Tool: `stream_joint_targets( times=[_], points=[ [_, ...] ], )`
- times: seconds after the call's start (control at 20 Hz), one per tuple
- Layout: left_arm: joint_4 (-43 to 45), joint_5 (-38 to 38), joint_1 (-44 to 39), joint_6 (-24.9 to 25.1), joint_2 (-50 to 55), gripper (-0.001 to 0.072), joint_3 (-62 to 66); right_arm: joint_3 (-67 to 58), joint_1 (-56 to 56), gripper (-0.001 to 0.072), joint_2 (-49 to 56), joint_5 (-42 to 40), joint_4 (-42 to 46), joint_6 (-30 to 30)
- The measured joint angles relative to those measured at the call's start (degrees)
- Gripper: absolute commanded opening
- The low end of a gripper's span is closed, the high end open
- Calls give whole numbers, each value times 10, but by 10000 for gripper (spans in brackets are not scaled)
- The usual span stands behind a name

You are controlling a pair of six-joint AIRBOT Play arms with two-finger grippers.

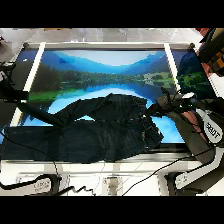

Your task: Fold the clothes and pants, and hang the long-sleeved shirts on hangers.

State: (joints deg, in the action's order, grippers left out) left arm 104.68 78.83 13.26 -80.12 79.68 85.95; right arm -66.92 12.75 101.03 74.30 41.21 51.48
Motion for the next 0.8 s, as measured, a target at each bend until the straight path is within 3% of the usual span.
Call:
stream_joint_targets(
  times=[0.2, 0.25, 0.3, 0.35, 0.6, 0.8],
  points=[
    [0, -17, 0, 0, 0, 23, 0, 0, -39, 535, 2, -9, 6, 7],
    [0, -19, 0, 0, 0, 24, 0, 0, -51, 373, 4, -10, 7, 1],
    [0, -21, 0, 0, 0, 23, 0, 0, -62, 119, 5, -20, 12, -9],
    [0, -23, 0, 0, 0, 23, 0, 0, -71, 39, 6, -30, 14, -19],
    [0, -68, 0, 0, 0, 23, 0, -9, -82, 36, -22, -66, 21, -37],
    [26, -140, 2, 0, -3, 23, 0, -3, -40, 35, -104, -91, 88, -4]
  ],
)
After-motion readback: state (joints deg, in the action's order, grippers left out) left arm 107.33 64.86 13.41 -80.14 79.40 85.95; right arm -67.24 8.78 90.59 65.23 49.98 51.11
